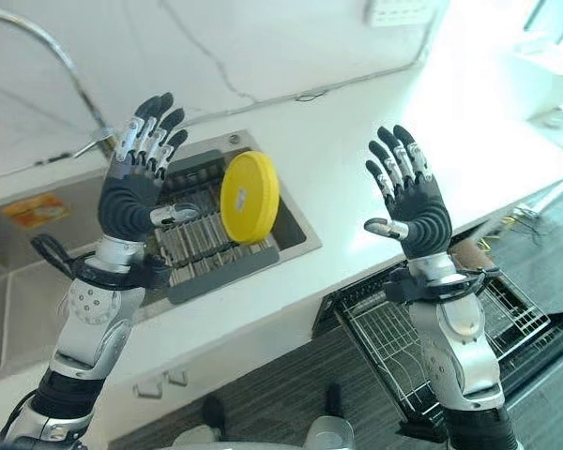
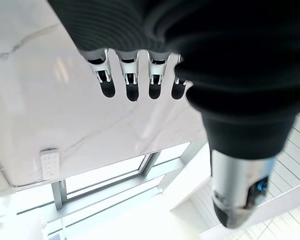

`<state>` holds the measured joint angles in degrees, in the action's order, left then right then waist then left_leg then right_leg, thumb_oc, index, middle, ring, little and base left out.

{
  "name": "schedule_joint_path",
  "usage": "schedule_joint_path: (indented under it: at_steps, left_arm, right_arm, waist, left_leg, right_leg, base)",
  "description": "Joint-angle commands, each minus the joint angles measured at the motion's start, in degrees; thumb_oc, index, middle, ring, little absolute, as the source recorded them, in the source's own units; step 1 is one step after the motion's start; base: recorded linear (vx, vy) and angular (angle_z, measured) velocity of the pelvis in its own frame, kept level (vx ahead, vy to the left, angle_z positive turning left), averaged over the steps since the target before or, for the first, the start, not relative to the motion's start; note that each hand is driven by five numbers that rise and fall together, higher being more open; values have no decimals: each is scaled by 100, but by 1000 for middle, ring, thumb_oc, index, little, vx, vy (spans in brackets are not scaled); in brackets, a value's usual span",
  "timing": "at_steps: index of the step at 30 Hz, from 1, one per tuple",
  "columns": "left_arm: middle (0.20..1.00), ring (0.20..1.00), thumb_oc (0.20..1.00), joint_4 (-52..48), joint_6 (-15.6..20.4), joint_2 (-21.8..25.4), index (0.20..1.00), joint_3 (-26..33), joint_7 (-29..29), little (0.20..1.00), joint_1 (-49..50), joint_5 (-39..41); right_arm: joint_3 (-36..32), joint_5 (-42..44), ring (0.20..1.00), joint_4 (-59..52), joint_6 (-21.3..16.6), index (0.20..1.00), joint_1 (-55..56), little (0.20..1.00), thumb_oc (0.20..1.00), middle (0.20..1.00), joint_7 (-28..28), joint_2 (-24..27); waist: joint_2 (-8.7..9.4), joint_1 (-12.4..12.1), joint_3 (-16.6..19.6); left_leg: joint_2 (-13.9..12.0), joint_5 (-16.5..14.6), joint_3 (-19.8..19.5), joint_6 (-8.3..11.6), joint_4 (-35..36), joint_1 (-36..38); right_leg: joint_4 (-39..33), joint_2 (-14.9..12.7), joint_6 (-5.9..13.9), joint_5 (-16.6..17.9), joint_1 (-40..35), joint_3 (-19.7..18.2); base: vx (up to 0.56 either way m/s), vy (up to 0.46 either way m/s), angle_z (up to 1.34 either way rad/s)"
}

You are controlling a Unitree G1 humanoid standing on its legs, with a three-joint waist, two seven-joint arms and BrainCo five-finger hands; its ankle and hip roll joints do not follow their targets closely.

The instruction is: Place the dishes in the dishwasher.

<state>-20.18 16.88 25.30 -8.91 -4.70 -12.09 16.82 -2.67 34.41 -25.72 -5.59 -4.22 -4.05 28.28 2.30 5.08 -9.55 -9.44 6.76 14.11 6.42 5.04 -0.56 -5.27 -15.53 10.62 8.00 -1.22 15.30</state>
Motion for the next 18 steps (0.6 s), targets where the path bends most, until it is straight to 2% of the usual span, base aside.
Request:
schedule_joint_path:
  at_steps: [1, 8, 10, 14, 18]
  left_arm:
    - [1000, 1000, 1000, -199, 159, 96, 1000, 147, -106, 1000, -213, -20]
    - [1000, 1000, 1000, -224, 217, 73, 1000, 3, -64, 1000, -127, 83]
    - [1000, 1000, 1000, -209, 192, 82, 1000, 3, -35, 1000, -150, 101]
    - [1000, 1000, 1000, -143, 120, 106, 1000, 11, -21, 1000, -246, 185]
    - [1000, 1000, 1000, -45, 97, 107, 1000, 0, 10, 1000, -321, 137]
  right_arm:
    - [-161, -26, 1000, -153, 105, 1000, -731, 1000, 1000, 1000, 298, 201]
    - [48, -175, 1000, 277, 720, 1000, -1052, 1000, 1000, 1000, 626, 426]
    - [139, -239, 1000, 451, 870, 1000, -1176, 1000, 1000, 1000, 665, 451]
    - [361, -150, 1000, 987, 1447, 1000, -1572, 1000, 1000, 1000, 848, 436]
    - [528, -148, 1000, 1583, 1733, 1000, -1837, 1000, 1000, 1000, 890, 436]
  waist:
    - [-156, -131, 140]
    - [-145, -284, 262]
    - [-148, -325, 280]
    - [-162, -444, 334]
    - [-154, -535, 373]
  left_leg:
    - [-292, -450, 98, 19, -4, 311]
    - [-411, -433, -57, 91, -4, 357]
    - [-417, -439, -93, 104, -4, 376]
    - [-445, -433, -191, 137, -4, 393]
    - [-450, -431, -269, 152, -4, 395]
  right_leg:
    - [27, 164, 52, -564, -219, 6]
    - [27, 324, -66, -710, -359, -32]
    - [27, 331, -78, -735, -403, -12]
    - [27, 327, -98, -769, -483, 86]
    - [27, 313, -110, -785, -540, 175]
  base:
    - [37, -56, 28]
    - [65, -78, 13]
    - [56, -52, 11]
    - [49, -38, 7]
    - [32, -33, 10]
